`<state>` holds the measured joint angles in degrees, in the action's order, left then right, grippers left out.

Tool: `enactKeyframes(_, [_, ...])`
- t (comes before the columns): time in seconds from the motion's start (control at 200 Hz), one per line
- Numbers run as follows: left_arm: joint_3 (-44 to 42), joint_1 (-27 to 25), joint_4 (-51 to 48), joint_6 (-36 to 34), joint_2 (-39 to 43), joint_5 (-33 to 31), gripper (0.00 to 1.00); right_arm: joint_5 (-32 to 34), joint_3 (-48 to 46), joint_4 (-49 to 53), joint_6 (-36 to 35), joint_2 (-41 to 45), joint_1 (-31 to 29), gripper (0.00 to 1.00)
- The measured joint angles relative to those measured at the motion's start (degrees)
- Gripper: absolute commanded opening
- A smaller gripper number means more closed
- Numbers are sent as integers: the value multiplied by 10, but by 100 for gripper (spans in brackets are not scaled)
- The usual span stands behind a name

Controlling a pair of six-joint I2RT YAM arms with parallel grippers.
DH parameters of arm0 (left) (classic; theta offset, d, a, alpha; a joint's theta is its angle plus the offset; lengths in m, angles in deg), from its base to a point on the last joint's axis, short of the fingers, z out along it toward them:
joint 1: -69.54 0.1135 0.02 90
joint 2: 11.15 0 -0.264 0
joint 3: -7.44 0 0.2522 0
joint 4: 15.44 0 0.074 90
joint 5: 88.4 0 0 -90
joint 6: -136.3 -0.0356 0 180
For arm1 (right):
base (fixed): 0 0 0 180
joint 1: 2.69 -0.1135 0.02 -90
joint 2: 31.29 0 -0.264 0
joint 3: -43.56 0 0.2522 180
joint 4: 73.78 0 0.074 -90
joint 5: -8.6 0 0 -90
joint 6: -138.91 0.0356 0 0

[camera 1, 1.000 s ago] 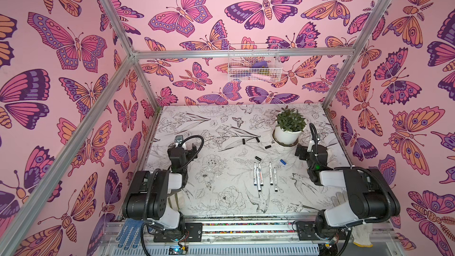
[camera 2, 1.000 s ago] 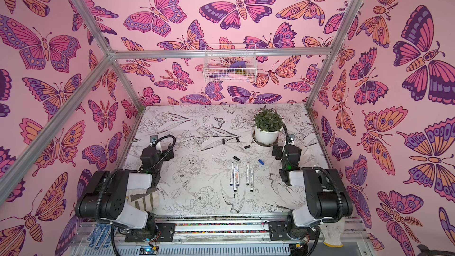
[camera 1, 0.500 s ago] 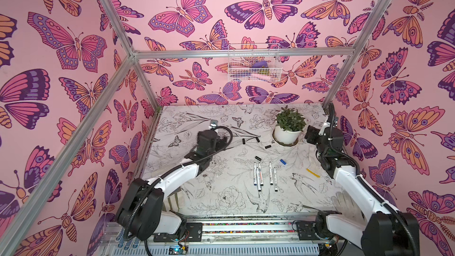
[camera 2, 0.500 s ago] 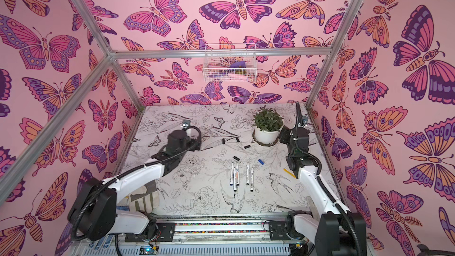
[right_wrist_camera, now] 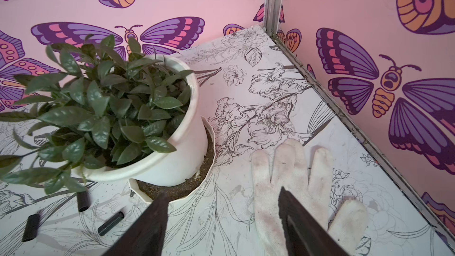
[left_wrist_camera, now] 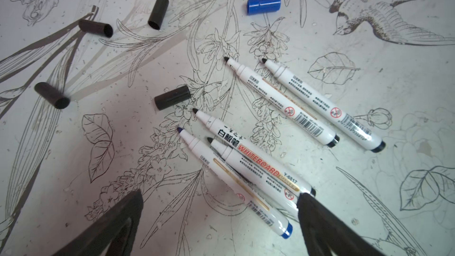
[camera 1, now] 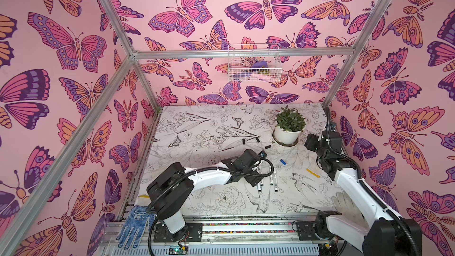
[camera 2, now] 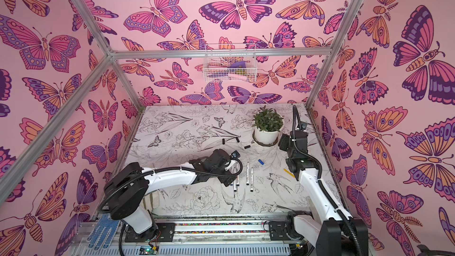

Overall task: Insert the pens into the pen caps
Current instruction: 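Grasp the blue-tipped white marker with the left gripper while the right arm rises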

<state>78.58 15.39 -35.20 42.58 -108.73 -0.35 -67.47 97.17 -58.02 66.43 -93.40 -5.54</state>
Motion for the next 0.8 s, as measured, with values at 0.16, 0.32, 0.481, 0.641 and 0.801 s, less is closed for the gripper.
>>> enactKeyframes(0.16, [21, 1, -20, -8, -25, 11, 98, 4, 0, 6, -1, 0, -1, 72])
enactKeyframes(0.32, [33, 1, -32, -7, -54, 2, 96, 5, 0, 8, -2, 0, -2, 72])
enactKeyframes(0.481, [33, 1, -49, -2, -66, -11, 95, 11, 0, 8, -4, 0, -2, 73])
enactKeyframes(0.641, [33, 1, -50, 2, -66, -21, 95, 12, 0, 8, -4, -1, -2, 72])
enactKeyframes(0.801, [33, 1, -50, 12, -66, -39, 83, 12, 0, 8, -5, -2, -2, 73])
